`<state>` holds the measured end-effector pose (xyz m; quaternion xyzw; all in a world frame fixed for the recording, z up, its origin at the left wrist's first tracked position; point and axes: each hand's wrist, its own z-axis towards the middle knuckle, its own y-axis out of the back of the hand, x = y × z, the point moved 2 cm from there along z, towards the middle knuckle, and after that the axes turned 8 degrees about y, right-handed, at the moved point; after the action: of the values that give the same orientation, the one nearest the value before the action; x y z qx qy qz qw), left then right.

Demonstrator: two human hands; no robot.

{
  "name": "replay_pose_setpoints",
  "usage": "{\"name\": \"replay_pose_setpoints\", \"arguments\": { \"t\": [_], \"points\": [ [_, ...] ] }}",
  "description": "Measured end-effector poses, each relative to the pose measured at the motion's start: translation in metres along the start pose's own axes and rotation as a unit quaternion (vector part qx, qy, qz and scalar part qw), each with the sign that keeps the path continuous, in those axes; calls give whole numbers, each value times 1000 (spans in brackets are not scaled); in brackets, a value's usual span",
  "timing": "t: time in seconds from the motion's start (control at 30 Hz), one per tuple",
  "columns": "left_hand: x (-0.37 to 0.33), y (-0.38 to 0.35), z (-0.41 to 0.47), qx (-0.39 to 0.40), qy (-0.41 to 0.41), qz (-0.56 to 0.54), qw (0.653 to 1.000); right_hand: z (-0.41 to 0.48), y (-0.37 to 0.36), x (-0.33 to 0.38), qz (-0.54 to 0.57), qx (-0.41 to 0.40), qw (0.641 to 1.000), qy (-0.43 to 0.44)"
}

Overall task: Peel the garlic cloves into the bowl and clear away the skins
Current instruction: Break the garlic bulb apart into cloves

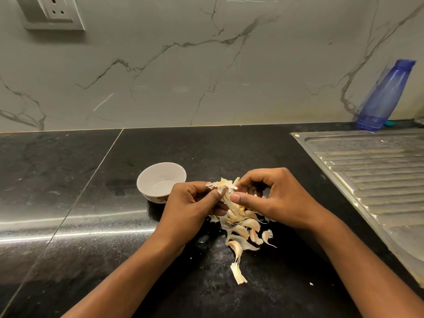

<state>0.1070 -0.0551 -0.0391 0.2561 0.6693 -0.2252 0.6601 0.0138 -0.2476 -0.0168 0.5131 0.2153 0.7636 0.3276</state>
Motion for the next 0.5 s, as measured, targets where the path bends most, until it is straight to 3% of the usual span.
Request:
{"name": "replay_pose_setpoints", "arguments": {
  "t": [0.3,0.5],
  "points": [
    [-1,-1,0,18,-16,14,1000,2,-8,1,127,19,991,-31],
    [-3,7,2,-24,-13,8,1000,1,5,-7,74,9,996,-42]
  ]
}}
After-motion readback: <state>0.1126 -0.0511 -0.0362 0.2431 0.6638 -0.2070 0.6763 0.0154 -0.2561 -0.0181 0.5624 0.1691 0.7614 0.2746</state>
